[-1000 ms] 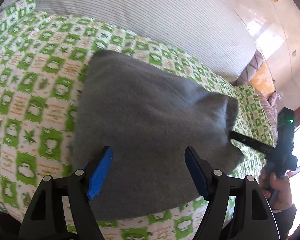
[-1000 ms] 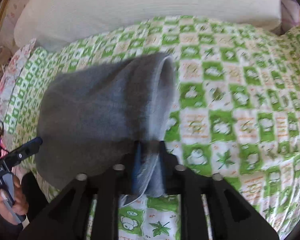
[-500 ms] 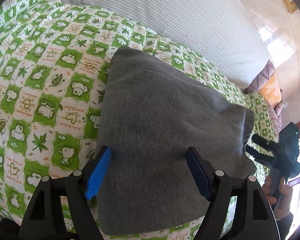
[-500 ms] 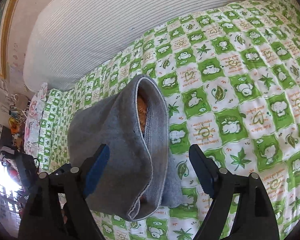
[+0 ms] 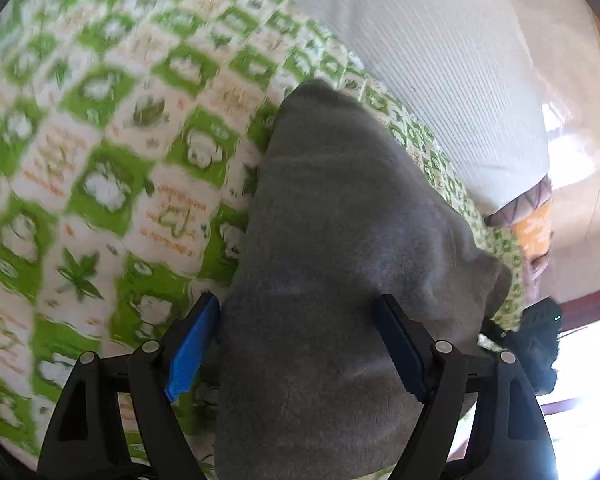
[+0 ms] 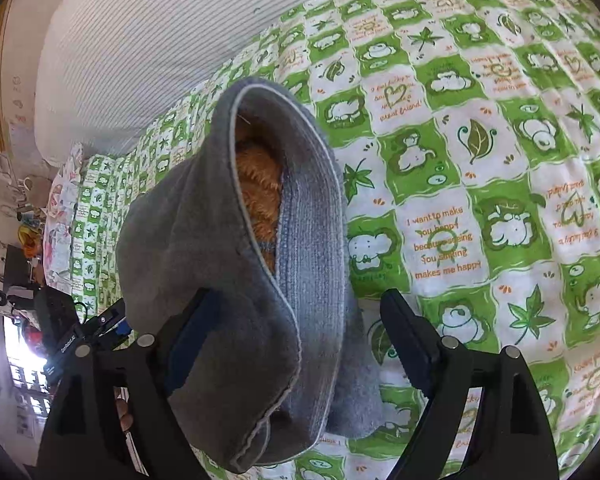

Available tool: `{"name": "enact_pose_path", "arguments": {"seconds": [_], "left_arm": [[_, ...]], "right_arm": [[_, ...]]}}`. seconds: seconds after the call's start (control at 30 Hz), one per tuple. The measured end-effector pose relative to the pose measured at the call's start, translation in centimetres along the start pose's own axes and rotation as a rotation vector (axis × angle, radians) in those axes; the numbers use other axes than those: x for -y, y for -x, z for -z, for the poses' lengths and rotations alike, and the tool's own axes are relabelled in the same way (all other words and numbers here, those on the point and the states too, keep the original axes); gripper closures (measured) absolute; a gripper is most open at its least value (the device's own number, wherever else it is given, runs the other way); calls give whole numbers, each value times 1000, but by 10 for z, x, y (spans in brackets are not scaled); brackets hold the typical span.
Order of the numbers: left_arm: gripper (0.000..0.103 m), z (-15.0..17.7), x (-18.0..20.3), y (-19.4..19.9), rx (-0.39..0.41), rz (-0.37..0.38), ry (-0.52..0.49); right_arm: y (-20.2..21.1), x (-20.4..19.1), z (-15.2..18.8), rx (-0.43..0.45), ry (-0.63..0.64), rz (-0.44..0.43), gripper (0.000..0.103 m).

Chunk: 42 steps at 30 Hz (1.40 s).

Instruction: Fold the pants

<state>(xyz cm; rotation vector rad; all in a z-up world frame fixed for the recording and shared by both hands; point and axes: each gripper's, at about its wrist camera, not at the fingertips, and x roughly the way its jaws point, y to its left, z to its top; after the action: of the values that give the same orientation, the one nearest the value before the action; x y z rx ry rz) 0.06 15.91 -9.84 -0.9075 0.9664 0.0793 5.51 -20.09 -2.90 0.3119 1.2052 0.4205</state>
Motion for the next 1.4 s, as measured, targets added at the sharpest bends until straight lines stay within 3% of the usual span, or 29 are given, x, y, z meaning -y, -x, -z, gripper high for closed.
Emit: {"name": "enact_pose_path", "arguments": {"seconds": [0.17,0.43,0.53,0.6,0.7,0.8,1.0,1.2,1.4], "left_arm": [[19,3,-5,-11,-24,18,18],[21,0,4,-15,5,4,-30],[34,2,13,-16,24,-6,-43],[56,3,21,-16,34,2,-62],[78,2,38,-12,70,-30,-117],[86,-1,39,-2,100,-15,-130],[89,-1,41,15,136,6,-155],[89,-3,32,37,188,-27,-177],[89,-26,9,66,245,-58,-150]], "right_arm": [[-7,3,0,-28,-35,-83,14],[-18,-18,0,-8,77,-12,17],[-21,-23,0,1,110,22,30],[-22,-24,-1,1,114,16,37],[-21,-30,0,10,132,9,46],[-18,-32,-1,24,146,-6,53],[-8,-41,-3,78,177,-46,62],[-8,-62,-5,125,212,-80,66],[-25,-101,-14,139,282,-142,67]]}}
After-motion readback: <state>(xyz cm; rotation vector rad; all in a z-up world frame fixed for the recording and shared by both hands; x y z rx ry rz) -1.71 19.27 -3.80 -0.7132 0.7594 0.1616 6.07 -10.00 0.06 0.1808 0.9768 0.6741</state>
